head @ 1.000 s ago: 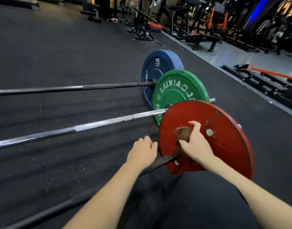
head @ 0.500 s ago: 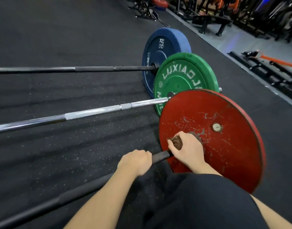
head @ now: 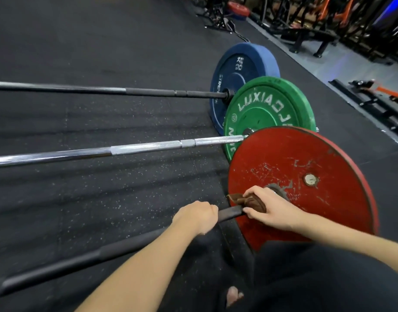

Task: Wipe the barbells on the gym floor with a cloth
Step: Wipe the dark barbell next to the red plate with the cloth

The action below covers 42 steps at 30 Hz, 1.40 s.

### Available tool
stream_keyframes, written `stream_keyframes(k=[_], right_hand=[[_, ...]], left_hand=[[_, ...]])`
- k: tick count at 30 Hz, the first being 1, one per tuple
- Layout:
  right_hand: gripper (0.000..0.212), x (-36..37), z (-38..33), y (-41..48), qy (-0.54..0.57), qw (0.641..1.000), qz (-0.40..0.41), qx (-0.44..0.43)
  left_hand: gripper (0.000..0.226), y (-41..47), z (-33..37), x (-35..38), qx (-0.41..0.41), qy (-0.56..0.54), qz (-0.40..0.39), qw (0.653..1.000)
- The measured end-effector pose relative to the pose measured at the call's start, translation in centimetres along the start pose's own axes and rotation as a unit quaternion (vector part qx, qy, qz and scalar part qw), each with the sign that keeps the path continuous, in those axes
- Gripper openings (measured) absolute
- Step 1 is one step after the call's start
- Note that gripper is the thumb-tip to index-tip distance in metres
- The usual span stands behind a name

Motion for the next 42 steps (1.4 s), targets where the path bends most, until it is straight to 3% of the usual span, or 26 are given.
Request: stream_keyframes(k=[2,5,7,11,12,14,16,23,29,32,35,39,42], right_hand=[[0.038,-0.1,-0.1,0.3,-0.028,0.996,-0.079,0.019],[0.033,-0.6,-0.8,1.7,-0.037,0.990,-0.129,0.034],[0.025,-0.7,-1.0,2.8,-0.047,0.994,-0.097,0.035],[0.022,0.7,-0.8,1.1,-0.072,0.988,0.138,-0.023],[0.024,1.0,-0.7,0.3,-0.071,0.984,0.157,-0.053],[0.025,0.6,0.2,0.1,-0.065,0.988,0.113,-0.083],[0.020,-0.7,0.8,0.7,-0.040,0.995,0.073,-0.057],[0.012,0.0,-0.1,1.4,0.007,0.979,0.200,0.040],[0.017,2.6,-3.5,0.9,0.014,0.984,0.168,-0.062],[0.018,1.0,-1.8,1.4,-0.013,0.988,0.151,-0.033],[0.014,-0.6,0.1,1.2,-0.025,0.981,0.190,0.022],[0.014,1.0,-1.6,0.7,-0.018,0.976,0.218,0.009],[0.017,2.4,-3.3,0.8,-0.019,0.980,0.193,-0.036]], left_hand=[[0.015,0.1,-0.2,0.1,0.001,0.006,0.000,1.000],[0.017,0.5,-0.3,0.3,0.004,0.010,-0.002,1.000],[0.016,0.8,-0.4,0.4,0.004,0.013,-0.004,1.000],[0.015,1.0,-0.3,0.6,0.012,0.008,-0.011,1.000],[0.016,1.0,-0.1,0.6,0.016,0.011,-0.012,1.000],[0.018,0.8,-0.1,0.4,0.017,0.016,-0.011,1.000],[0.017,0.6,-0.2,0.4,0.006,0.007,-0.008,1.000],[0.016,0.7,-0.4,0.6,-0.021,-0.018,0.008,1.000],[0.040,0.2,-1.2,0.4,-0.037,-0.103,0.011,0.994],[0.047,0.1,-1.7,0.6,-0.053,-0.076,0.051,0.994],[0.061,-0.7,-1.8,0.6,-0.073,-0.032,0.096,0.992],[0.066,-2.0,-2.4,0.7,-0.088,0.047,0.123,0.987],[0.072,-2.7,-3.8,1.1,-0.116,0.061,0.123,0.984]])
Point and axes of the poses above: each hand's wrist, its own y-axis towards the middle knuckle, its own x-axis out of the palm, z = x × y, the point moved 6 cm from there along y, towards the middle knuckle, and after that the axes turned 8 degrees about y, right-handed, at the moved point
